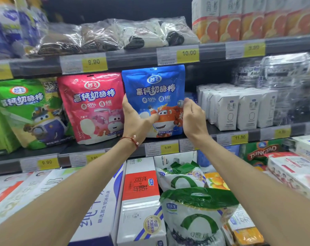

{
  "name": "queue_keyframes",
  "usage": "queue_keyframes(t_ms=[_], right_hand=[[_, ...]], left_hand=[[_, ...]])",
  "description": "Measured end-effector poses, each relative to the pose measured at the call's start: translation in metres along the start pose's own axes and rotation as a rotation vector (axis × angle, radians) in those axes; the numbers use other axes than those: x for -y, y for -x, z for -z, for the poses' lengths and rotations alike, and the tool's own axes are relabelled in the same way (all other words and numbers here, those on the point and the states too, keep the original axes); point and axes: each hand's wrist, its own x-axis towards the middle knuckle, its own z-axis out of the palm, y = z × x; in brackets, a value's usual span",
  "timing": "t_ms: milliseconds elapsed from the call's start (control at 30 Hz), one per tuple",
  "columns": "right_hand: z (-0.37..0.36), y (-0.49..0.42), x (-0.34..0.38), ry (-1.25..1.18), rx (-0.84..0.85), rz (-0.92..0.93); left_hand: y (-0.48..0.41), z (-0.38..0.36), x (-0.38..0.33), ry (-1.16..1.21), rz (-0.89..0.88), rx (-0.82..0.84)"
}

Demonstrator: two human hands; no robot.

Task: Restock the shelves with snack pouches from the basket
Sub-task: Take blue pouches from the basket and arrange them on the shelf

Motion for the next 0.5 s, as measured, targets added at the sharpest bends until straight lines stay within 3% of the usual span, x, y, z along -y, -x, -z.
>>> queue_keyframes(t_ms=[400, 500], right_hand=[[0.001, -0.011, -0.012, 0.378, -0.079, -0.025], [0.012, -0.011, -0.018, 0.535, -0.053, 0.096]], left_hand=[[-0.010, -0.014, 0.011, -0.229, -0.029, -0.009], [-0.011, -0.016, 0.010, -0.261, -0.016, -0.014]])
